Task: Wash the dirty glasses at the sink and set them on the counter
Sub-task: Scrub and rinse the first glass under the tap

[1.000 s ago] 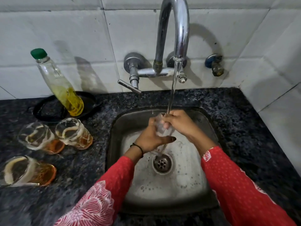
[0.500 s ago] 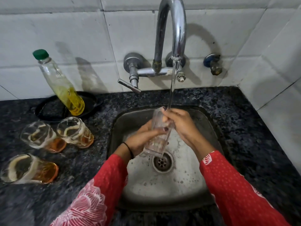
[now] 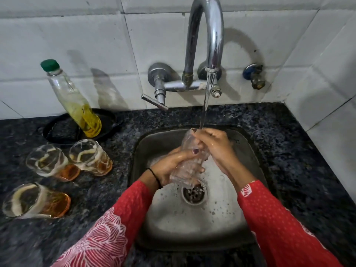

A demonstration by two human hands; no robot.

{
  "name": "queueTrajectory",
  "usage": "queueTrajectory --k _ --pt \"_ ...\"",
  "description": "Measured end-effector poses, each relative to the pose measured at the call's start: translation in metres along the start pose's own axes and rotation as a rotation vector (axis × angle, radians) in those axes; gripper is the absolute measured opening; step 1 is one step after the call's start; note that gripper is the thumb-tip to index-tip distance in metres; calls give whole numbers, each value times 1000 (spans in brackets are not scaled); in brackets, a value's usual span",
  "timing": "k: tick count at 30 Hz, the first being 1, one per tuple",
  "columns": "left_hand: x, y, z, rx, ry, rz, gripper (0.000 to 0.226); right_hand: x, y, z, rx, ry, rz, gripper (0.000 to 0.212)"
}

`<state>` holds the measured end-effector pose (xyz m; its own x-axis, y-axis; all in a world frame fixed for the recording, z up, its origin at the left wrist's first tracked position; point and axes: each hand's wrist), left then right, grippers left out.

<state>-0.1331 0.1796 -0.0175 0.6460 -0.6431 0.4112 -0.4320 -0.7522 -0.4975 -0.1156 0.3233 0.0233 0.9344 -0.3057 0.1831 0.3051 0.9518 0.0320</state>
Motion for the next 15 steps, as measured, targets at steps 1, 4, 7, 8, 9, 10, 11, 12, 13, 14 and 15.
queueTrajectory --k 1,4,7,8,9,10,11,12,13,14,15 --pt "-2 -3 2 -150 -62 -83 51 -3 -1 -2 137 7 -2 27" --pt "-16 -8 10 -757 -284 -359 76 -9 -7 -4 486 -2 33 27" --pt "-12 -4 8 -450 -257 -241 76 -8 -3 -5 261 -8 55 25" --pt "-6 -3 2 -221 -168 -135 67 -6 0 -5 104 -24 65 25" --pt "1 -2 -1 -6 -55 -16 59 -5 3 -4 -41 -44 88 26" --pt "3 2 -1 108 34 66 56 -4 5 -3 -104 -50 106 26" --pt "4 3 -2 123 66 90 58 -4 5 -4 -60 -37 104 27" --pt "2 2 0 20 19 34 60 -6 4 -6 61 -16 94 30" --pt "0 -1 3 -184 -84 -70 65 -8 2 -8 195 -5 91 33" --pt "-5 -2 8 -460 -195 -204 73 -10 0 -8 315 -7 102 35" --pt "-9 -5 11 -712 -291 -325 83 -11 -2 -7 381 -15 117 36"
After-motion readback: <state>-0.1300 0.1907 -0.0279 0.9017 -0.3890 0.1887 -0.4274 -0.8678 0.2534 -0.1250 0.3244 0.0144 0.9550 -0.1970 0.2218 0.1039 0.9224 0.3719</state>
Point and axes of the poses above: each hand's wrist, its own x-axis away from the middle knuckle, its own y-axis out of the back of the hand, z = x × y, and after that the axes turned 6 degrees about -z, right-handed
